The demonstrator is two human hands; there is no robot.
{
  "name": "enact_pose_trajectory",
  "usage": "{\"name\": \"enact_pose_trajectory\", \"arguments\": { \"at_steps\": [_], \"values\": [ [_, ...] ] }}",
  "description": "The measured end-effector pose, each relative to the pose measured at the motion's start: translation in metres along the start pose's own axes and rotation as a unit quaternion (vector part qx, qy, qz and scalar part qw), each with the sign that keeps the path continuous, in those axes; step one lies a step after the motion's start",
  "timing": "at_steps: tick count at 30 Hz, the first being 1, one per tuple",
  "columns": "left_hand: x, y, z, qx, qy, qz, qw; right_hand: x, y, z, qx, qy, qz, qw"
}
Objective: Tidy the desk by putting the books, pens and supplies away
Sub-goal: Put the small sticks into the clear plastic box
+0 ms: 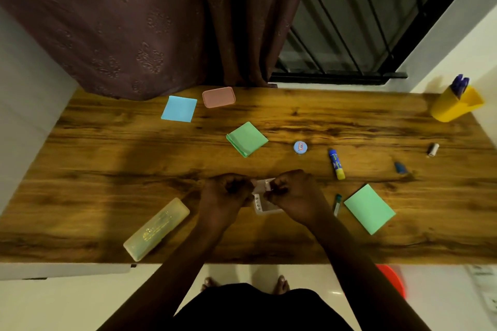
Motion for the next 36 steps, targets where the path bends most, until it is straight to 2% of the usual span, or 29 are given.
{"name": "enact_pose_trajectory", "arguments": {
  "at_steps": [2,5,12,17,21,23,29,36],
  "values": [
    [0.005,0.000,-0.009,-0.014,0.018,-0.002,1.000,-0.008,0.009,0.009,-0.006,-0.090,0.019,0.996],
    [0.014,0.001,-0.020,-0.021,0.023,-0.020,0.999,-0.013,0.019,0.028,0.029,-0.174,0.058,0.983],
    [0.018,-0.001,-0.028,-0.011,0.022,-0.028,0.999,-0.009,0.030,0.044,0.046,-0.248,0.045,0.967],
    [0.006,0.006,-0.022,0.011,0.030,0.014,0.999,-0.012,0.026,0.027,0.020,-0.151,0.056,0.987],
    [-0.016,0.022,0.006,0.047,0.040,0.030,0.998,-0.004,0.012,-0.015,-0.021,-0.074,0.019,0.997],
    [-0.028,0.027,0.023,0.058,0.028,0.029,0.997,-0.005,0.004,-0.043,-0.038,0.014,0.019,0.999],
    [-0.068,0.038,0.092,0.095,0.012,0.045,0.994,-0.058,-0.020,-0.130,-0.155,0.170,0.069,0.971],
    [-0.100,0.056,0.209,0.092,0.053,0.066,0.992,-0.144,-0.034,-0.219,-0.206,0.218,0.090,0.950]
  ]
}}
Point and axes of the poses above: each hand's wrist, its own y-axis towards the middle knuckle, its own z-axis out of the palm, x = y × z, the point moved 6 cm from there along y, towards the middle knuckle, and after that the axes turned 11 degrees about y, right-handed, at the moved point
